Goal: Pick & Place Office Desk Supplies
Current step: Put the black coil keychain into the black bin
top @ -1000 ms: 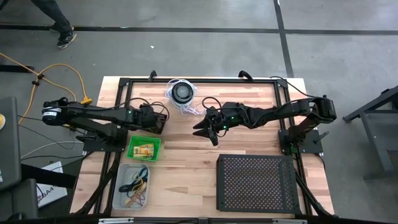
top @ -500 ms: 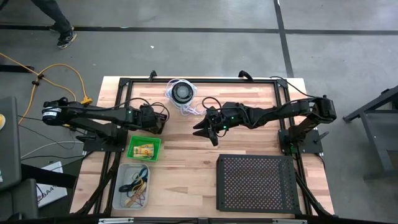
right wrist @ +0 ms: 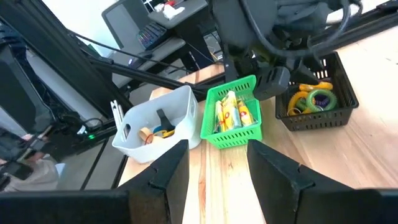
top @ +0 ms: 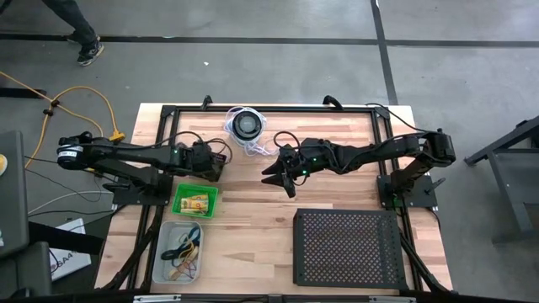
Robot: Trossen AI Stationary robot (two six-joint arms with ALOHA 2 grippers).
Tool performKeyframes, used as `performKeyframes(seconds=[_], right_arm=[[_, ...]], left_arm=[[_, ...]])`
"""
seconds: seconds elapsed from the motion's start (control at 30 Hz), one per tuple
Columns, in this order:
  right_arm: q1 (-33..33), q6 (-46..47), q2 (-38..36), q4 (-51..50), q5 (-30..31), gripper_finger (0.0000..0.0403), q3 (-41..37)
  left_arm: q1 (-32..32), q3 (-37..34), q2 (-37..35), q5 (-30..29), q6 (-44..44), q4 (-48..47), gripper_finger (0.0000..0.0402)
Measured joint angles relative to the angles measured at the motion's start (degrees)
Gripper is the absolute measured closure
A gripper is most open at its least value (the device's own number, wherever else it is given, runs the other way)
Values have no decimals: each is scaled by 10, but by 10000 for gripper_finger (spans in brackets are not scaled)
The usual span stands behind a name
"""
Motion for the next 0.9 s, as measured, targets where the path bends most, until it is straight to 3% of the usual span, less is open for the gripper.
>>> performKeyframes(seconds=[0.17, 0.33, 0.43, 0.57, 0.9], right_arm=[[-8, -12, 0, -20, 0, 253, 0], [-21, -11, 0, -50, 0, 253, 0], [-27, -11, 0, -67, 4, 253, 0], [-28, -14, 0, -95, 20, 257, 0], [-39, -59, 0, -196, 62, 259, 0]], left_arm=[[0, 0, 0, 25, 134, 185, 268], [0, 1, 0, 173, 301, 405, 268], [0, 1, 0, 255, 357, 485, 268], [0, 1, 0, 282, 395, 526, 268], [0, 1, 0, 249, 405, 527, 268]])
